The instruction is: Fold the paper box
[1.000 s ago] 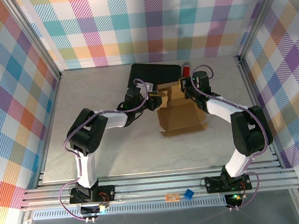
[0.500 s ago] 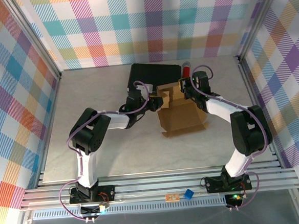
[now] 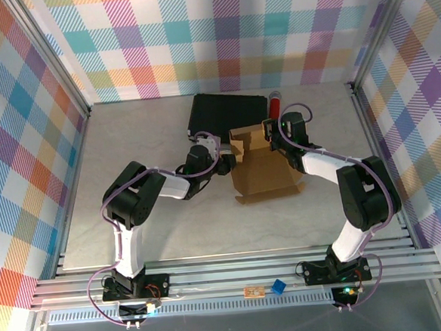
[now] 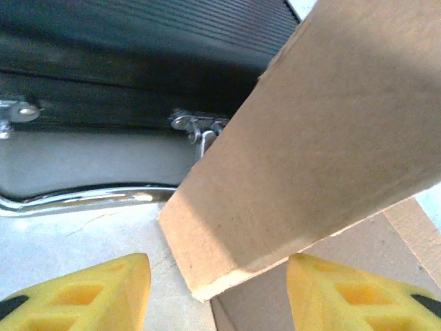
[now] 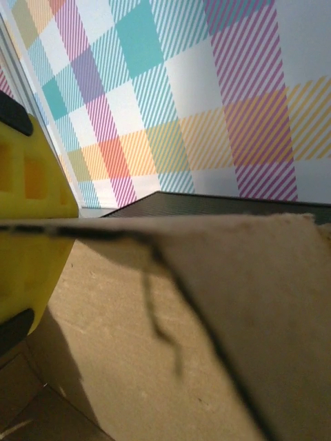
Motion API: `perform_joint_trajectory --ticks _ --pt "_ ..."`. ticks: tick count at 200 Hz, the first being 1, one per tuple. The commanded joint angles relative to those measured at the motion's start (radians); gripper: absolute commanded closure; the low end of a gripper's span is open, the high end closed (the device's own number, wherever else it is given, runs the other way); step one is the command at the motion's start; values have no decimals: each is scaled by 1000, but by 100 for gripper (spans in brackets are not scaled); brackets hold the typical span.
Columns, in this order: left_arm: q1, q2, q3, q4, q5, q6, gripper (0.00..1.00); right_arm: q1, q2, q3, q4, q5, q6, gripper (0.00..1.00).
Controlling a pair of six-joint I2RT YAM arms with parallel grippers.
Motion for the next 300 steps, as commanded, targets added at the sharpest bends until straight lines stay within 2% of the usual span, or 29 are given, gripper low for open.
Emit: perform_joint_trajectory --ticks 1,86,138,198,238,279,300 --pt "-4 -60 -19 49 -33 4 46 6 -5 -12 82 9 -8 100" --pt "-3 -37 15 45 -9 -8 47 6 11 -50 159 -5 -54 100" --pt "-11 -31 31 37 -35 -11 49 12 0 -78 198 0 -69 100" --pt "-41 -14 58 -8 -111 2 50 30 0 -117 254 24 -67 100" --pt "-49 -17 74 -62 -183 18 55 35 -2 -126 252 28 -57 100" --pt "-56 -23 67 -79 -250 21 56 38 1 -123 246 32 -48 100" --pt "-57 -19 68 -83 -270 14 63 41 2 -118 239 33 -45 100"
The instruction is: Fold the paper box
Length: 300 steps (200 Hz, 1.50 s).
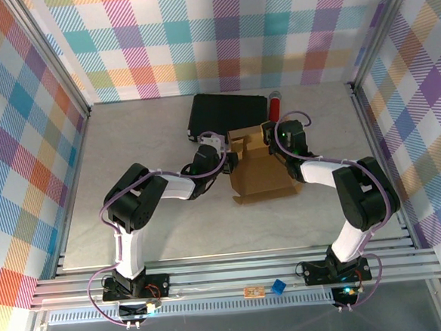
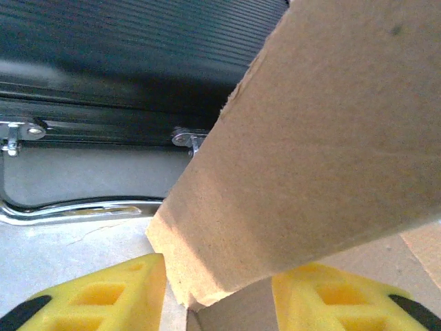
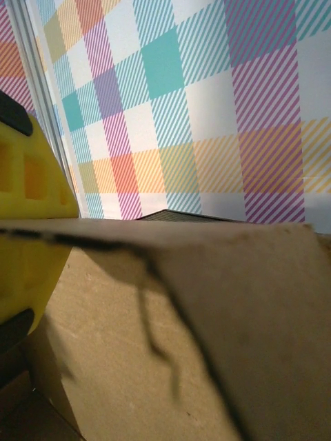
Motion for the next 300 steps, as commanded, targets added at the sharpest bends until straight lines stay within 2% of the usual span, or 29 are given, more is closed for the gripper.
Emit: perform_joint_trajectory --ticks 1,67,85,98,106,117,154,174,195,234,274,289,300 --pt "6 0 22 -2 -95 9 63 12 -1 -6 17 1 -8 100" --pt "6 12 32 6 -95 11 86 12 -10 -3 -5 -1 3 100" --pt "6 21 41 6 -93 16 88 13 -10 -3 -9 -1 6 100" --pt "6 27 53 0 -94 19 84 14 -11 -5 -11 -1 7 100" --pt "6 32 63 -5 -97 20 77 14 -12 -5 -12 -3 8 100" --pt "5 35 74 -14 -106 22 72 14 -12 -6 -14 -1 9 100" --pt "4 44 103 -40 -165 29 62 14 -17 -9 -17 -3 10 100" --pt "4 46 119 -54 -193 31 62 14 -16 -9 -15 -6 11 100" --pt "5 51 134 -49 -197 34 70 14 -12 -9 -16 -9 13 100" --pt "4 57 132 -33 -188 43 100 14 -13 -5 -19 -6 16 100" --pt "3 45 112 -23 -185 65 100 13 -8 5 -33 -9 15 100" --pt "3 33 113 -33 -192 81 76 14 -7 5 -36 -9 16 100" --pt "3 19 115 -38 -202 94 68 14 -6 7 -37 -9 15 100"
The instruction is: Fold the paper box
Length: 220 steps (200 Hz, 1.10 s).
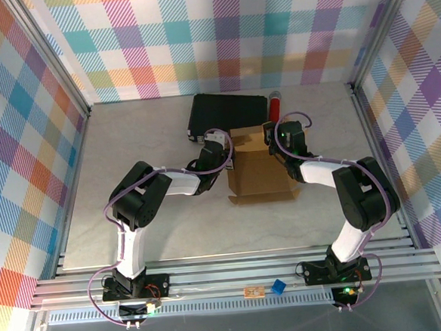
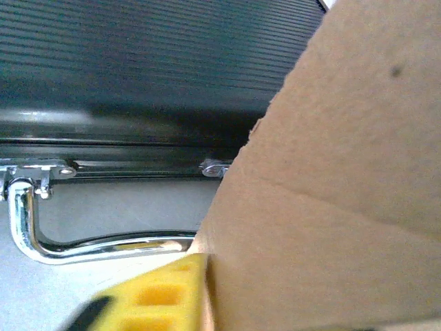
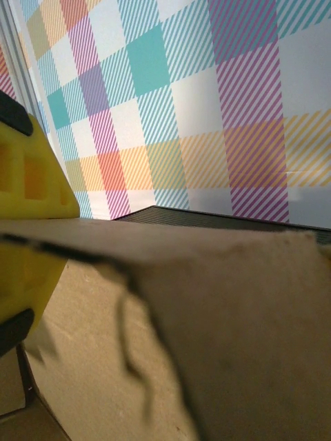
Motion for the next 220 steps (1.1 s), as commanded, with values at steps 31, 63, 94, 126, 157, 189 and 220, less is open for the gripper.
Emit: perform_joint_trajectory --ticks 31,63,94,126,157,189,220 --pt "18 -50 33 33 -91 53 60 10 -2 11 -26 -51 -1 100" --pt "18 -59 48 30 -89 70 57 10 3 17 -29 -52 1 100" --pt "18 -81 40 47 -103 105 51 9 4 18 -32 -49 5 100" --pt "18 -82 40 58 -110 144 48 10 10 28 -32 -47 7 100" --pt "18 -83 43 59 -134 165 51 10 13 39 -73 -46 8 100" --pt "18 -78 57 54 -151 175 61 10 14 43 -86 -46 8 100" --pt "18 -66 65 40 -156 169 89 9 17 49 -94 -47 7 100"
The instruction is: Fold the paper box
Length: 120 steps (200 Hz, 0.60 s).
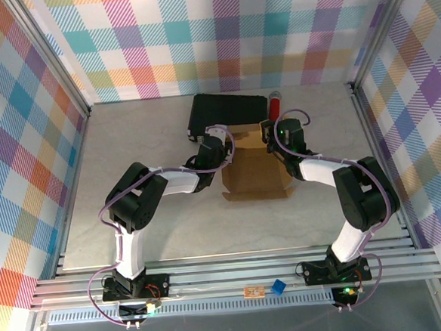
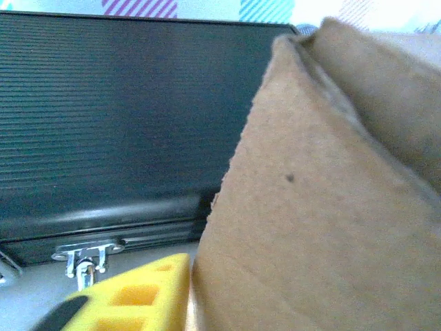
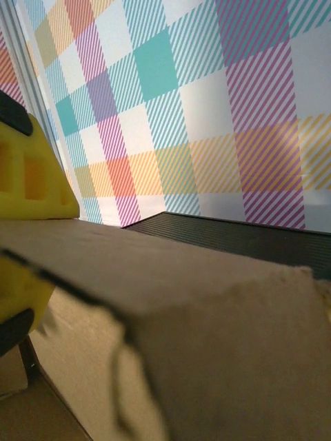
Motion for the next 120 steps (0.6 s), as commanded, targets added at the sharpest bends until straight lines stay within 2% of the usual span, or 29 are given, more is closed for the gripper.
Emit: perform_joint_trajectory --ticks 1,14,53,76,89,120 --pt "18 -26 33 36 -58 1 89 6 18 12 -58 -23 -12 100" --pt "18 -20 34 29 -64 -6 100 7 18 15 -62 -23 -10 100" --pt "12 -10 68 -69 -149 -32 100 11 14 28 -98 -18 -7 100" --pt "12 -9 69 -82 -147 -33 100 13 -3 45 -150 -11 -10 100" --pt "12 -16 69 -95 -143 -29 100 13 -22 57 -207 -2 -12 91" --pt "20 -62 78 -169 -115 -10 100 3 -117 85 -354 20 -79 60"
